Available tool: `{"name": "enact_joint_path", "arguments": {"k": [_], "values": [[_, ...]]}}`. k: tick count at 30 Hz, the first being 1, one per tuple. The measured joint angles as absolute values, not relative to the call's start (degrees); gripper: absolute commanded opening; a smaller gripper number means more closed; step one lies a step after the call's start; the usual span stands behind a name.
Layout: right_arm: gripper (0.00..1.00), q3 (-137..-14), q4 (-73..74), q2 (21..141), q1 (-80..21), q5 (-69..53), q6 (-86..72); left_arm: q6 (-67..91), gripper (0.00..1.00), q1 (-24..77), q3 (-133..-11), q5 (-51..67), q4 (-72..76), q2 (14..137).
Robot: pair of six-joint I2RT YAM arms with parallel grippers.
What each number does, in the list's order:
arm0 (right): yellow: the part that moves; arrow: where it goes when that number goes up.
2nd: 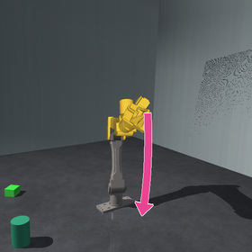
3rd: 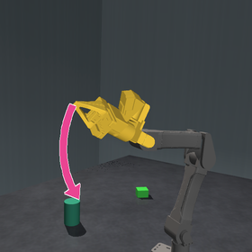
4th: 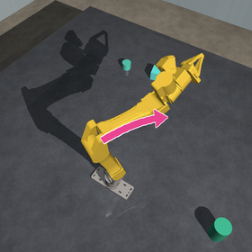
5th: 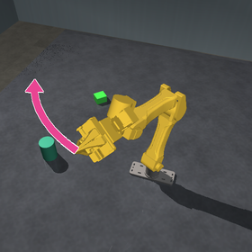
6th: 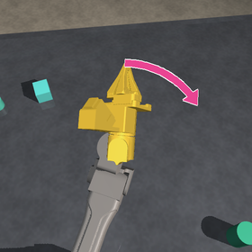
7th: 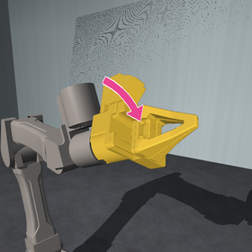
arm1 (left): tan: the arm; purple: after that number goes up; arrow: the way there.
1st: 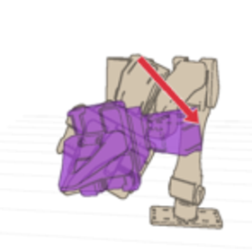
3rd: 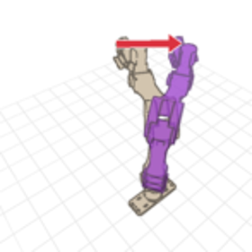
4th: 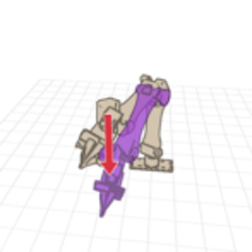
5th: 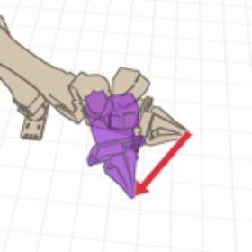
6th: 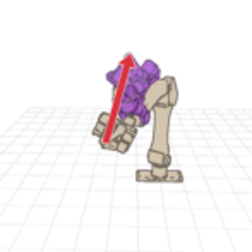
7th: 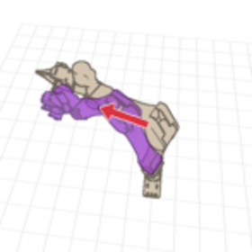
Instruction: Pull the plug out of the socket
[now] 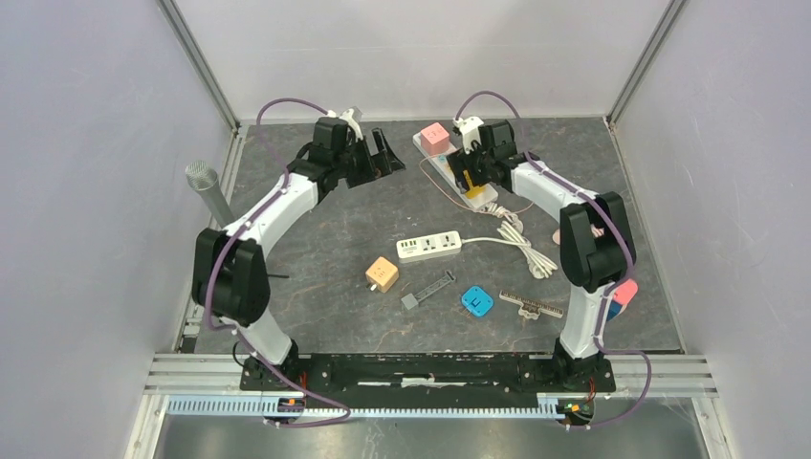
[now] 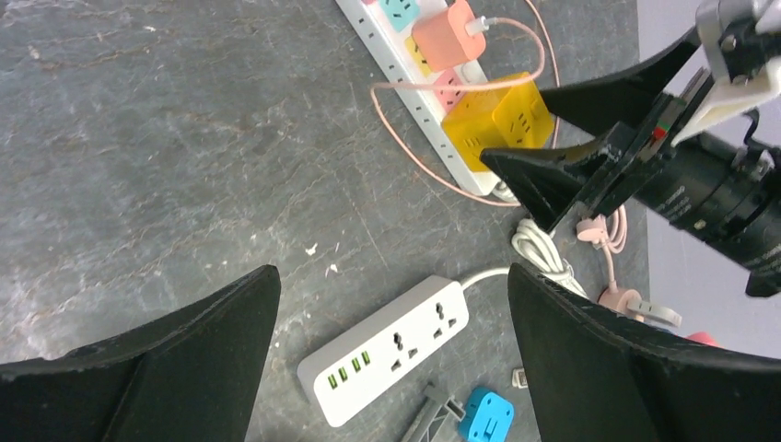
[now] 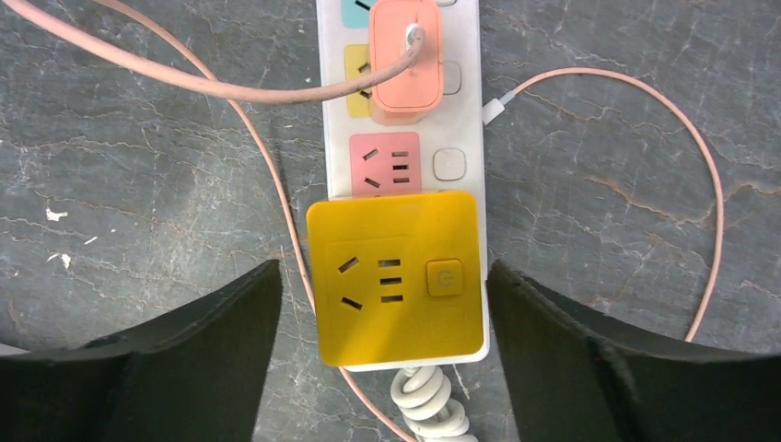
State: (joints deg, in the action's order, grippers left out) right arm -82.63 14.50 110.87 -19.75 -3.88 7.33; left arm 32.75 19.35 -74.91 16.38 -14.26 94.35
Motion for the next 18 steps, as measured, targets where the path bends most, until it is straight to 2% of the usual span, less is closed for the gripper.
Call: {"name": "enact_joint_path", "arguments": {"k": [3,6,11,18], "values": [[0.52,-82.6,14.0,111.9,-19.7,-4.0,8.5,33.9,0.97,19.4,-78.7,16.7,-14.7,98.7],[0.42,-82.4,13.3,112.0,-19.2,-5.7,8.8,35.5,0.94,19.4,-83.0,16.6,-15.0,103.6],[0.40,-78.5,8.2,110.6,-19.2,-9.1,9.4,37.5,0.94,19.4,-88.5,15.2,-17.0,110.1],[0.43,-75.9,5.3,109.5,-23.2,-12.8,12.4,39.9,0.93,18.5,-88.7,8.4,-20.0,111.1]]}}
